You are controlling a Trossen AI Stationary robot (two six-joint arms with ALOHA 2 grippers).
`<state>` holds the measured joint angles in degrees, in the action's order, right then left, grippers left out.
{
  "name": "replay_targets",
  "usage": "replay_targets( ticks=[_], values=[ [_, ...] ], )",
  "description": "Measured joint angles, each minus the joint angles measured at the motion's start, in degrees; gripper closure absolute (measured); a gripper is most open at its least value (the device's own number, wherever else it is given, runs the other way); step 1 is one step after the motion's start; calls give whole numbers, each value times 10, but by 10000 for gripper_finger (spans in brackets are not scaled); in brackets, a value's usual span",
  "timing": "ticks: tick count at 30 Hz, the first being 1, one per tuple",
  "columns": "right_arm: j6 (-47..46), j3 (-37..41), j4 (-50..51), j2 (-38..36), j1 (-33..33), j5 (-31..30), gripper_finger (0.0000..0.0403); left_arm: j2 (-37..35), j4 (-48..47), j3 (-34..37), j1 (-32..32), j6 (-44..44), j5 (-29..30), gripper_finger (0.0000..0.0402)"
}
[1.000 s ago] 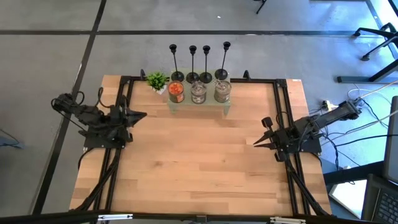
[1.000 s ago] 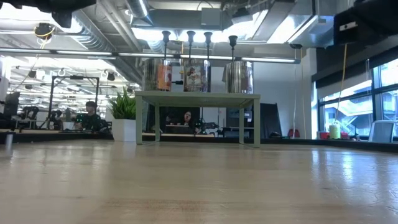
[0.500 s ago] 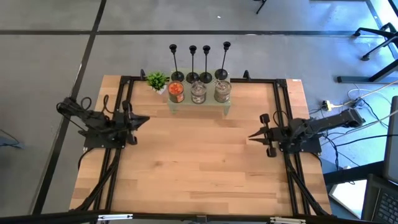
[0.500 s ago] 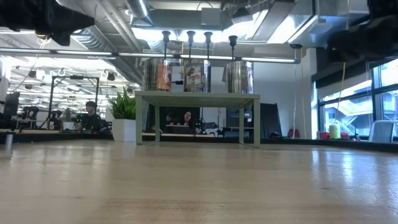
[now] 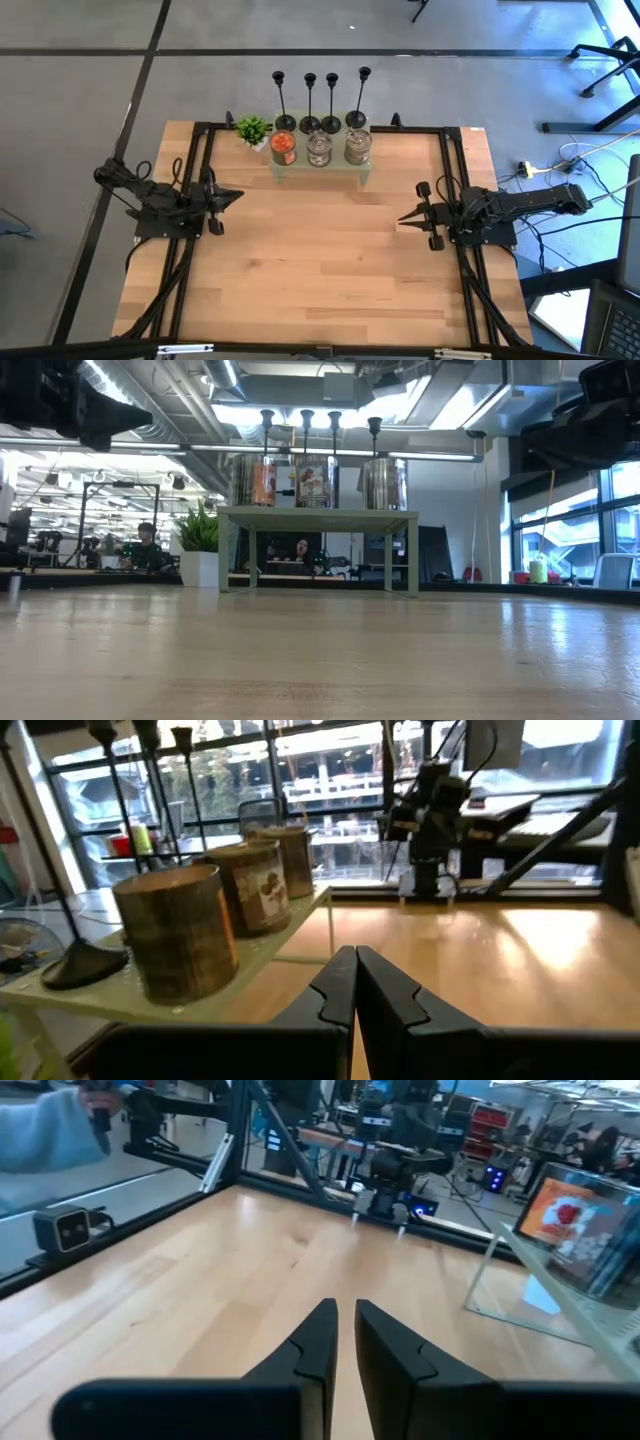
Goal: Pick & Place candle stick holders
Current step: Return to Home Position
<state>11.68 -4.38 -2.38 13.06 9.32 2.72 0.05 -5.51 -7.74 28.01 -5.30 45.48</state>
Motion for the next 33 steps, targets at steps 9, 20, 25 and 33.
replay_targets(
  ticks=[9, 20, 25, 33],
  values=[
    [14, 0, 0, 0, -23, -10, 360, 0, 99, 73, -5, -23, -64, 396],
    [17, 0, 1, 1, -23, -10, 360, 4, 96, 72, -49, -52, -121, 396],
    [17, 0, 1, 1, -23, -10, 360, 10, 96, 72, -61, -69, -123, 396],
    [17, 0, 1, 1, -23, -11, 360, 10, 96, 72, -61, -75, -121, 396]
  ],
)
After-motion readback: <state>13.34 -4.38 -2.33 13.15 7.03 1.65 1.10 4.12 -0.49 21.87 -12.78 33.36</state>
